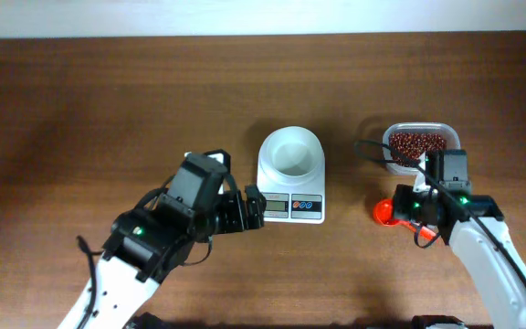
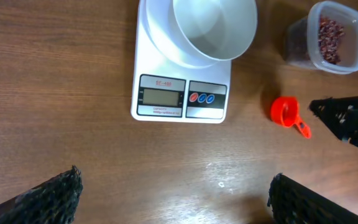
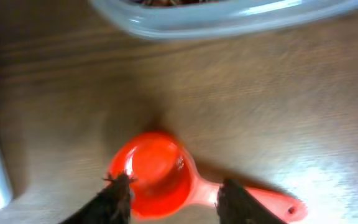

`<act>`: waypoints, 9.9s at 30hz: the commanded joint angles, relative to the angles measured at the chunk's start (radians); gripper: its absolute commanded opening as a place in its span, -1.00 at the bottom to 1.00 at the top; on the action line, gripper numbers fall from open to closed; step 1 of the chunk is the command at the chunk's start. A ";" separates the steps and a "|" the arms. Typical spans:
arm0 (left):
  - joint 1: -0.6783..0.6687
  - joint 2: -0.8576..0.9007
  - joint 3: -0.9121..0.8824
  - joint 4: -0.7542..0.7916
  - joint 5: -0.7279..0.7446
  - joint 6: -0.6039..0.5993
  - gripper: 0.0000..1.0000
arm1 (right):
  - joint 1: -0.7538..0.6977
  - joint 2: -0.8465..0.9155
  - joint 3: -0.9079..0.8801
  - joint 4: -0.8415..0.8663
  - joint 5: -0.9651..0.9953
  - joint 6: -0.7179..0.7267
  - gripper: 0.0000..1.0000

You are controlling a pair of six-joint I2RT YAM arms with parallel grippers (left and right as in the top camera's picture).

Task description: Scoop and weigh 50g on scale

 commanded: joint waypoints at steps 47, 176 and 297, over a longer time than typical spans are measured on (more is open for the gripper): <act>-0.005 0.073 0.019 0.008 -0.029 -0.014 0.41 | -0.003 0.128 0.034 0.065 -0.596 -0.037 -0.92; -0.195 0.185 0.019 0.171 0.022 -0.270 0.25 | 0.678 -0.170 0.034 0.177 -0.062 0.515 -0.92; 0.080 0.076 0.003 -0.093 -0.064 -0.702 -1.00 | 0.350 -0.158 -0.029 0.377 -0.946 0.196 -0.06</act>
